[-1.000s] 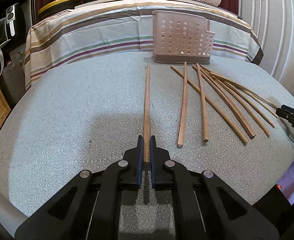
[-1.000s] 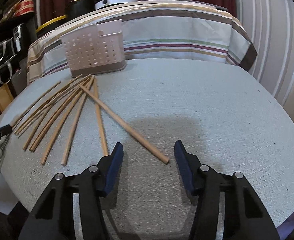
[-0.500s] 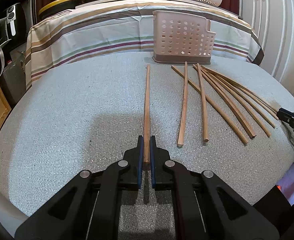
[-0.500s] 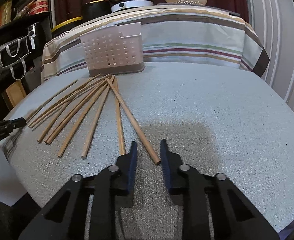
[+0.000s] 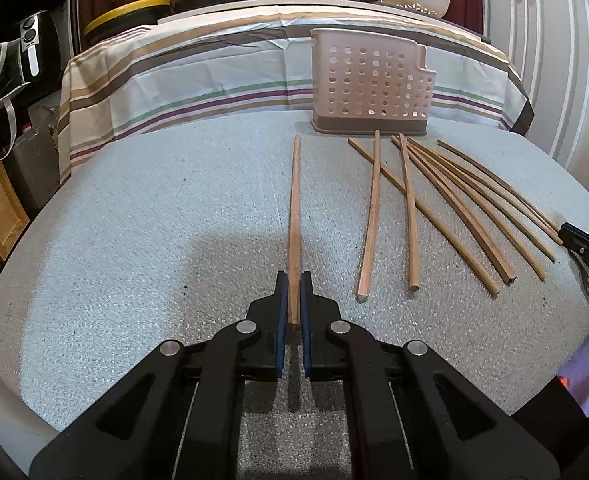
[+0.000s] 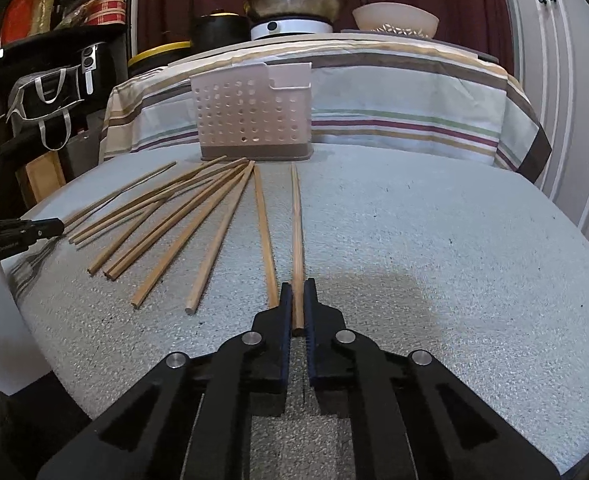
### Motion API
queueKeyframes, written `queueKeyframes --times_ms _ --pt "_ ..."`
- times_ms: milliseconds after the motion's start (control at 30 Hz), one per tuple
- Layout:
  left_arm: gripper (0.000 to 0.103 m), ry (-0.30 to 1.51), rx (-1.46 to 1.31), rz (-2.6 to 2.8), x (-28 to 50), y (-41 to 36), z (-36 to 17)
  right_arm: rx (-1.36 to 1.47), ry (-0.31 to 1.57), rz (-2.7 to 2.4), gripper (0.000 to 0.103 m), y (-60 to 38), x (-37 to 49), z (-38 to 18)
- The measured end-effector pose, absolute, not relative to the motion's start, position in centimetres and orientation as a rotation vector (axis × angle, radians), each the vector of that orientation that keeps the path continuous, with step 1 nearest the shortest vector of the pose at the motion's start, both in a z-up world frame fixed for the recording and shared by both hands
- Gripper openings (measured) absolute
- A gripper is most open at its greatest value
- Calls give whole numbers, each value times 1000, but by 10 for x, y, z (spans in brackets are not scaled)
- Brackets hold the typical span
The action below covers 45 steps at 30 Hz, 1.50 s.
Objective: Organize utensils
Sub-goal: 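Close the right tool on another chopstick while the left tool holds its chopstick, then lift both held chopsticks upright and carry them over the pink caddy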
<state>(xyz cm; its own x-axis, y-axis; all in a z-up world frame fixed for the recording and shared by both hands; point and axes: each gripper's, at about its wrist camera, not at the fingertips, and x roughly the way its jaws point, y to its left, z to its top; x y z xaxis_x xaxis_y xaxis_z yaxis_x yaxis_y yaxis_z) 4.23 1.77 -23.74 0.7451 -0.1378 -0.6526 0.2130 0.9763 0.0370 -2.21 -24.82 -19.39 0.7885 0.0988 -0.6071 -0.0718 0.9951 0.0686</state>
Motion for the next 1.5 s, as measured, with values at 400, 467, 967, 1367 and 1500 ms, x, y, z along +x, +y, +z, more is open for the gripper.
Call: queueKeyframes --times_ms 400,467,967,1367,1500 --pt "7 593 84 -146 33 27 -205 22 554 68 7 -243 -28 -155" --pt "7 574 79 -143 32 27 -197 22 533 63 7 -243 -28 -145" --pt "7 438 45 -136 33 32 -123 41 432 41 7 -241 -18 -72" --pt "7 413 72 -160 82 30 -87 53 435 42 7 -243 36 -41" --pt "7 409 64 -168 96 28 -80 50 421 45 7 -244 52 -36"
